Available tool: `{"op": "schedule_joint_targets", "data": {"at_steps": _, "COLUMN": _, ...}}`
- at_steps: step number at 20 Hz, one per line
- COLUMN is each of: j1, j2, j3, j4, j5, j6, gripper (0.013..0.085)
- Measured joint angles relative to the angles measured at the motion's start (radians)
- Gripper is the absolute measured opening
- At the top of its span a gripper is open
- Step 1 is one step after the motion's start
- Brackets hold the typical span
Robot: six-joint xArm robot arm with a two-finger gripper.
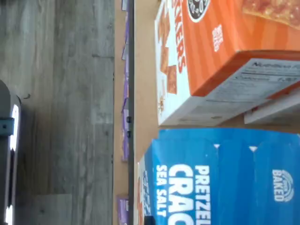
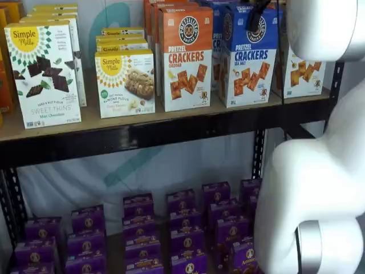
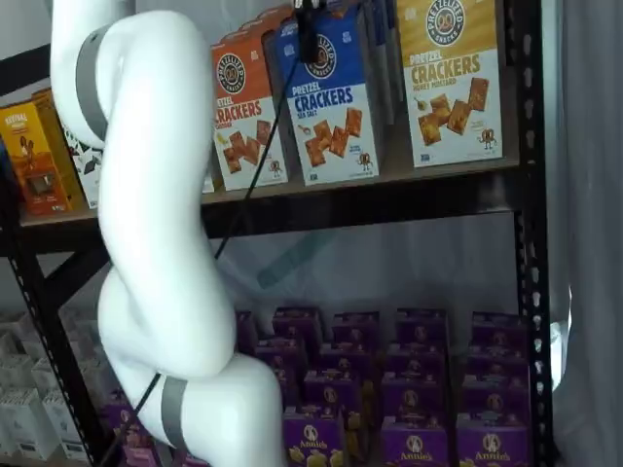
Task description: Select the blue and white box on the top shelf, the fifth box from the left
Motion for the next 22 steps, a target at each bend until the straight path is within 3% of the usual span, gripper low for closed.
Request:
{"op": "schedule_joint_targets", "data": {"at_steps": 6, "j1": -0.007, "j2": -0.004, "j3": -0.023, "j4": 0.007, "j5": 0.067, "j6": 0.004, "gripper": 0.0570}}
{"op": "schedule_joint_targets", "data": {"at_steps": 11, "j1": -0.037, "j2": -0.027, "j3": -0.034, "j4": 0.037, "j5": 0.149, "j6": -0.002, "gripper": 0.0570}}
{"op": "schedule_joint_targets", "data": {"at_steps": 22, "j1": -0.072, "j2": -0.205, "j3": 0.155, "j4": 0.010, "j5": 0.178, "j6": -0.050, "gripper": 0.0570}}
